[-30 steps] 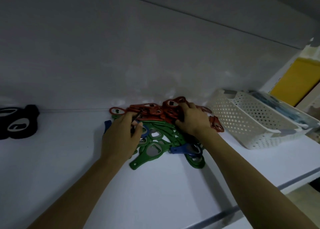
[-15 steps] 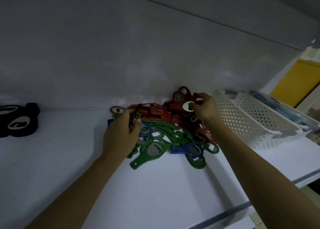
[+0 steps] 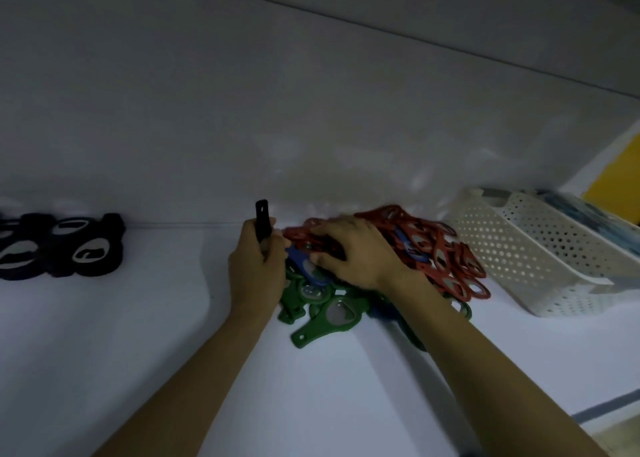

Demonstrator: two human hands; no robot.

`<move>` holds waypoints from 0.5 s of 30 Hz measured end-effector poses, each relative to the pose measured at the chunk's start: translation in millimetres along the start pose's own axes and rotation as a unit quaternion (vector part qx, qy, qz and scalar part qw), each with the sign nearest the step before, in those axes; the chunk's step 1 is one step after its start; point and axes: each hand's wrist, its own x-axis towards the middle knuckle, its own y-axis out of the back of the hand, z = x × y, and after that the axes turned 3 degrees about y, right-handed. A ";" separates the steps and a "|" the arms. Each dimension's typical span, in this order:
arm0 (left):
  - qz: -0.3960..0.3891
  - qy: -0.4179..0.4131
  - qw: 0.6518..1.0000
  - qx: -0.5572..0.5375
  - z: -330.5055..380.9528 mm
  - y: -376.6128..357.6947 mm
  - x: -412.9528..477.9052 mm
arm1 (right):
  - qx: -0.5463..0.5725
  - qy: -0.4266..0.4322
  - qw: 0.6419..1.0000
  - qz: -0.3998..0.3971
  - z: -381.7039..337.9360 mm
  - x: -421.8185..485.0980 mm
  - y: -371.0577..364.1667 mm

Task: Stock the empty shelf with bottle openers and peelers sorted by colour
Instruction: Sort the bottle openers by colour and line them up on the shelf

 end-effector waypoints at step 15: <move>-0.023 -0.012 0.999 -0.023 21.2 6.9 -12.7 | -0.047 -0.001 0.997 0.060 -20.5 -44.1 8.7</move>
